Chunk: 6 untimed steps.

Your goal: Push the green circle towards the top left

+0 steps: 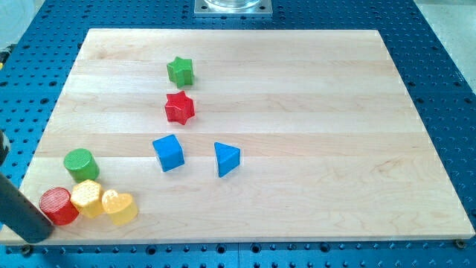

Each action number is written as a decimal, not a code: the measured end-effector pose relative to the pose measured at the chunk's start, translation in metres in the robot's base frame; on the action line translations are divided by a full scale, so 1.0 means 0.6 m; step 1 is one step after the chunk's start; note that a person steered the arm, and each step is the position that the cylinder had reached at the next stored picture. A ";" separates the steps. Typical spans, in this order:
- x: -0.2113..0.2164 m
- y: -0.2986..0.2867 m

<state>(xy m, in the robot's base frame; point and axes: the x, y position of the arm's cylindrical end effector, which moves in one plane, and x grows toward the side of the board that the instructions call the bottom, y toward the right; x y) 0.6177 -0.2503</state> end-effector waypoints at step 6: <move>-0.159 0.058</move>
<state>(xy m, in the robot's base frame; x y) 0.5221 -0.2155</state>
